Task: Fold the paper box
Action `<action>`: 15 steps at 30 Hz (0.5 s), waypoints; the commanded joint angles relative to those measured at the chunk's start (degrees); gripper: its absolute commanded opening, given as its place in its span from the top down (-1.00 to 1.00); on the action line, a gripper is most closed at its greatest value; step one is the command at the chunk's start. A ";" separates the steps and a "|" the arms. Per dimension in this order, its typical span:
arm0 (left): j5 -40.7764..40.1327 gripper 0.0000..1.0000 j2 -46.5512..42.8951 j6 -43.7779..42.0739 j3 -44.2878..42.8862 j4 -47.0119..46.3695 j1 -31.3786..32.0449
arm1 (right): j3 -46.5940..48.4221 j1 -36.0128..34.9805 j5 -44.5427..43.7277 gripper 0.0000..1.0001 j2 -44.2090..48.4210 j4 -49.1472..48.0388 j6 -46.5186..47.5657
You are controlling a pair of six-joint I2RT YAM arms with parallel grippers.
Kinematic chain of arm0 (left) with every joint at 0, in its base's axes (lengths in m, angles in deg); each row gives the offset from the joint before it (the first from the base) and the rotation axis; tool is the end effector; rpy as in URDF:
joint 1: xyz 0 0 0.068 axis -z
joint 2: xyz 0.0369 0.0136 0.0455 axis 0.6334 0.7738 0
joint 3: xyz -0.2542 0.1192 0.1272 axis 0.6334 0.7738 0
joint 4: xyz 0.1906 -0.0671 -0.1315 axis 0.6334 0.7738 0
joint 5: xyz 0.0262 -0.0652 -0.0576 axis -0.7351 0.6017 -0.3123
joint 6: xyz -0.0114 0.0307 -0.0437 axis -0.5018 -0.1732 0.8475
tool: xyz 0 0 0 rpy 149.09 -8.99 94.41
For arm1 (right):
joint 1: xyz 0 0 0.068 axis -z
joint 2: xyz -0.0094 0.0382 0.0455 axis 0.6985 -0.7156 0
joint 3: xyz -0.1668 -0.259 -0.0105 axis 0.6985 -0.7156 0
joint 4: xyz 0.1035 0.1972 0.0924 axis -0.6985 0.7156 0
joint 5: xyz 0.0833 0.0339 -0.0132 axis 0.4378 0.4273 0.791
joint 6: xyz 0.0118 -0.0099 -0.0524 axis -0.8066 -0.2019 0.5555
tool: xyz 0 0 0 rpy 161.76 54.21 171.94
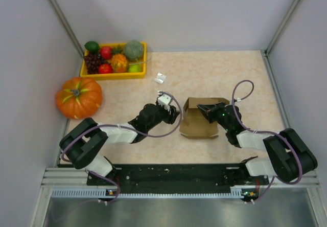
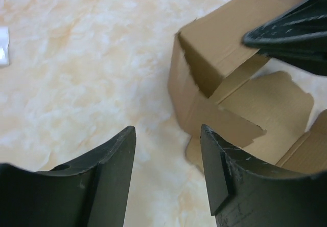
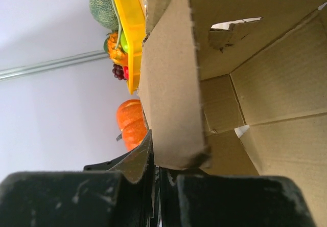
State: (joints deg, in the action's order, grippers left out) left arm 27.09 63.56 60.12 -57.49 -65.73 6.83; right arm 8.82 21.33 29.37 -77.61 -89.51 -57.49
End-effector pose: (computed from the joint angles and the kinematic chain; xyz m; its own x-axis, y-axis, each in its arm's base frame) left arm 0.2049 -0.2133 0.2398 -0.2324 0.0669 -0.9703 0.7006 0.7035 -0.1193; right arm 0.1956 0.0861 0.2082 -0.4681 0.8837 -0.0073 0.2543 0.1426 0.9566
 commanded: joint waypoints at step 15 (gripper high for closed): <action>5.22 -0.19 8.69 -4.05 -5.87 -0.11 -0.51 | 0.82 0.92 0.23 1.00 -0.59 -0.68 -0.17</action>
State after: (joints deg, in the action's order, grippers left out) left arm 28.75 69.33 60.71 -58.67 -61.97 5.62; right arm 8.82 21.61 29.48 -77.63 -89.58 -57.75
